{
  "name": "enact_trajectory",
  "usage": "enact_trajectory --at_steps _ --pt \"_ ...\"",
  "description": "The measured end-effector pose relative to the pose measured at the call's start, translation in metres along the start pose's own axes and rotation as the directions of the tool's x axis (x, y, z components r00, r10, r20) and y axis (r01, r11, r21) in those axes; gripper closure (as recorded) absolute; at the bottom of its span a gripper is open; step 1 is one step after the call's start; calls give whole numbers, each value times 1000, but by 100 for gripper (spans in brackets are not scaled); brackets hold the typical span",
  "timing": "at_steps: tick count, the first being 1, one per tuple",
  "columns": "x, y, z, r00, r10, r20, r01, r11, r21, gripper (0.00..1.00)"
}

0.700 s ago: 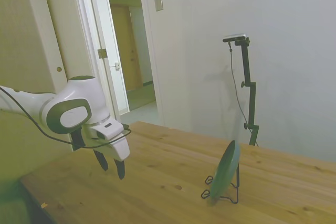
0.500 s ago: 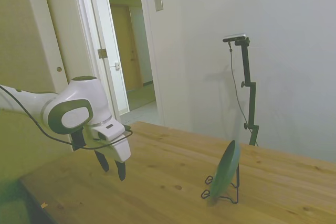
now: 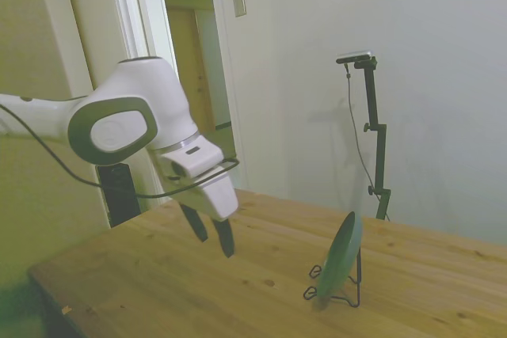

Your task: Unload the plate

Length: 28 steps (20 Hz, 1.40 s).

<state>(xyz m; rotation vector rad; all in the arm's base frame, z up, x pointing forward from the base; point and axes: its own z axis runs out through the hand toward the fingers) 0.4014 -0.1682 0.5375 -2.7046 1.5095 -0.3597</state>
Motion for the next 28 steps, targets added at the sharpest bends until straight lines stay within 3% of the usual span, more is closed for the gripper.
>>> enact_trajectory --at_steps 7,9,12,21,28 --pt "100 -35 -16 999 10 -51 -11 1000 -1 0" --pt "111 -58 -17 999 -14 -45 13 1000 -9 0" --pt "111 -59 -14 999 -22 -48 21 999 -26 0" --pt "151 -68 18 980 -92 -174 48 969 -244 0" --pt "175 -52 48 955 -149 -256 85 965 -247 0"
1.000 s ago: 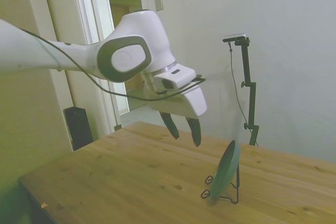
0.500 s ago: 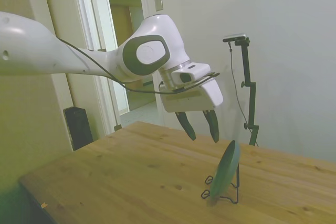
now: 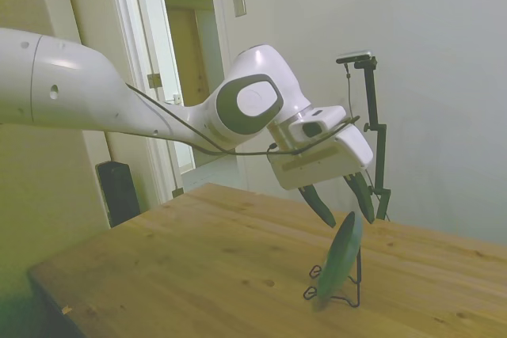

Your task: Unload the plate

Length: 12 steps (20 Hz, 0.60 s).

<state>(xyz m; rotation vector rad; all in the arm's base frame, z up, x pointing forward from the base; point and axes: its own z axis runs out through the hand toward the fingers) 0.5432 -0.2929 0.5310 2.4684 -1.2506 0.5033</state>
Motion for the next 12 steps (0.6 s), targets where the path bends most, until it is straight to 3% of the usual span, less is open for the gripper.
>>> enact_trajectory --at_steps 4,11,12 --pt "-2 2 22 999 21 -30 -19 998 61 0" --pt "-2 -4 37 999 51 10 -52 988 145 0" --pt "-2 -4 38 998 54 18 -56 987 154 100"
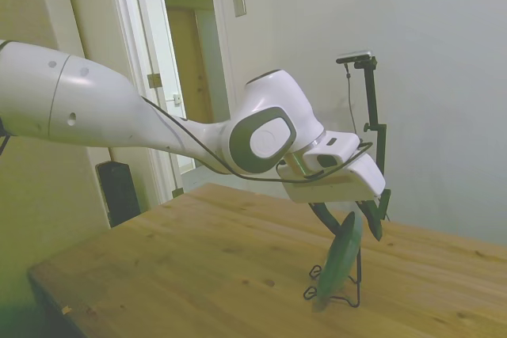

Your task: Unload the plate

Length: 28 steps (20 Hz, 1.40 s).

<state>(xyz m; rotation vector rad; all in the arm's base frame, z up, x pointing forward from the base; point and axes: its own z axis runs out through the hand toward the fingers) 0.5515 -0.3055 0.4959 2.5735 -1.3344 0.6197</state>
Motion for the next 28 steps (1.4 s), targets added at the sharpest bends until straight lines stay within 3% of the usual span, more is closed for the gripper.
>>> enact_trajectory --at_steps 7,28 --pt "8 -1 4 999 21 44 -23 999 44 100" --pt "7 -8 10 997 9 72 -13 999 45 100"
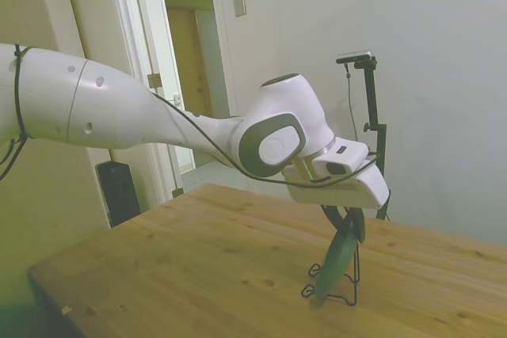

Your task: Unload the plate

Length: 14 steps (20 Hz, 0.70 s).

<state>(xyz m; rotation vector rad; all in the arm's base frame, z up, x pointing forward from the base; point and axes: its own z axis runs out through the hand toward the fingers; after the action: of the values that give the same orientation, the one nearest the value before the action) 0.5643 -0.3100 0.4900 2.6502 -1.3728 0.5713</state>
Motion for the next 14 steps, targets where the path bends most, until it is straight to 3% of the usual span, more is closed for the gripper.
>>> enact_trajectory --at_steps 10,14 --pt "11 -16 -30 1000 -12 -13 13 1000 20 100" --pt "7 -47 -63 1000 10 1 -11 992 130 100"
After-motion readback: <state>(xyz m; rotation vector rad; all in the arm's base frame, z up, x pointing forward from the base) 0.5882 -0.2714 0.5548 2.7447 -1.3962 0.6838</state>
